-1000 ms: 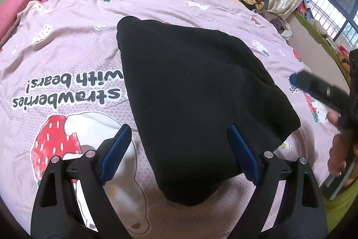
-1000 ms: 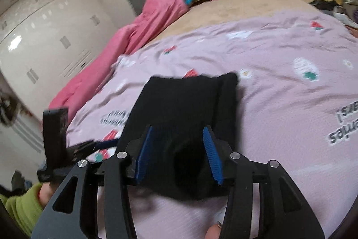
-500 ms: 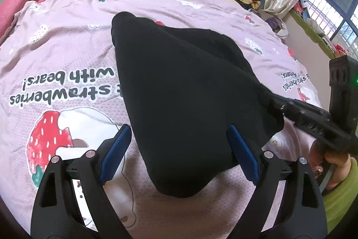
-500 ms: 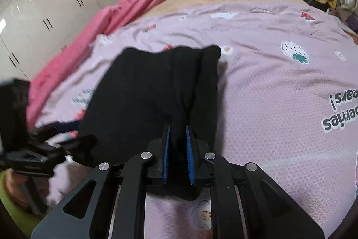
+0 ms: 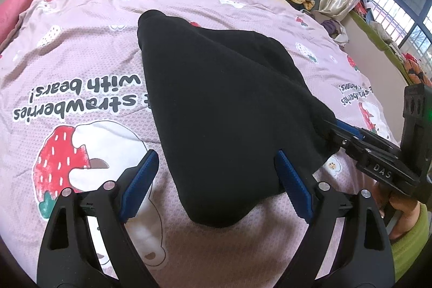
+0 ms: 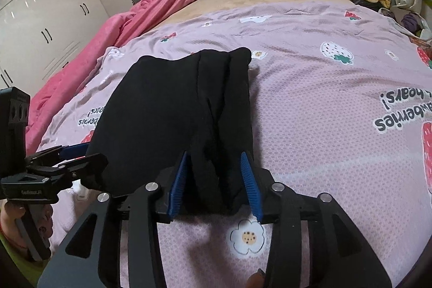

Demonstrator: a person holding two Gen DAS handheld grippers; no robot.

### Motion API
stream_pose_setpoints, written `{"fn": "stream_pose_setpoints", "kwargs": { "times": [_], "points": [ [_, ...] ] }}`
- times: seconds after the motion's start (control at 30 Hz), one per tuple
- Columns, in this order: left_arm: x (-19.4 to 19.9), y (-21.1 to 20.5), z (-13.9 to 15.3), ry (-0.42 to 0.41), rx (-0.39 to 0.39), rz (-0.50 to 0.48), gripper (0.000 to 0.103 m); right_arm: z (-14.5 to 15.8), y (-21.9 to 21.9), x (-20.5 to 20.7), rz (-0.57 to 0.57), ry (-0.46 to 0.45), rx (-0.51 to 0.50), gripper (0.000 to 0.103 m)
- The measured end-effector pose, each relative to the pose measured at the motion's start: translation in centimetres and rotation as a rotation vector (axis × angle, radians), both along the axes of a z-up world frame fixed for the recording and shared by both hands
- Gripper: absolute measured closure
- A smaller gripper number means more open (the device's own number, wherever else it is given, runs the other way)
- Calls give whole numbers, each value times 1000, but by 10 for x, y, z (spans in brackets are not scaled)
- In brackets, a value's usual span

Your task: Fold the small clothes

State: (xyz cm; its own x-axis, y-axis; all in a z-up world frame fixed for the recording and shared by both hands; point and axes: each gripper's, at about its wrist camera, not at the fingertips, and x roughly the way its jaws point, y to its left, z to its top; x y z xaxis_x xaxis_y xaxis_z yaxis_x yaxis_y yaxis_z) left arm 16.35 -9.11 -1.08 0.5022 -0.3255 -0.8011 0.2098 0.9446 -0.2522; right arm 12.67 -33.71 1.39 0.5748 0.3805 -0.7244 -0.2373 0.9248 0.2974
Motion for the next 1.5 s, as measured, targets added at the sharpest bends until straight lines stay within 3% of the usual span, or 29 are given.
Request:
{"fn": "stream_pose_setpoints", "kwargs": {
  "times": [0.1,0.43,0.53,0.63,0.7,0.9,0.93,1.0,1.2,1.4,1.5],
  "points": [
    [-1,2,1,-2,-3,4,23,4,-1,-5,-17,-9,-22,53],
    [-6,2,3,-8,-3,0,23,26,-8,-17,-45,-68,-24,47],
    [-8,1,2,-7,-2,1,23,44,-4,-2,-31,-109,9,47],
    [-9,0,0,-3,-4,2,23,51,4,34,-11,-95,11,48],
    [-8,0,0,-1,-4,1,21,45,14,64,7,-43,-2,55],
    [-4,-1,-1,-2,-1,-6,19,14,42,124,-2,59,-120,56],
    [-4,-1,-1,-2,-2,-8,19,10,44,128,1,69,-119,61],
    [-5,-1,-2,-3,-5,-10,19,4,48,131,21,77,-123,95],
    [-7,-3,2,-11,-11,-24,19,31,45,116,15,-88,-155,97],
    [-11,-13,2,-4,2,-53,19,8,46,127,-3,-47,-273,97],
    [-13,-15,1,1,9,-55,19,-4,44,128,-30,-30,-281,95]
  ]
}}
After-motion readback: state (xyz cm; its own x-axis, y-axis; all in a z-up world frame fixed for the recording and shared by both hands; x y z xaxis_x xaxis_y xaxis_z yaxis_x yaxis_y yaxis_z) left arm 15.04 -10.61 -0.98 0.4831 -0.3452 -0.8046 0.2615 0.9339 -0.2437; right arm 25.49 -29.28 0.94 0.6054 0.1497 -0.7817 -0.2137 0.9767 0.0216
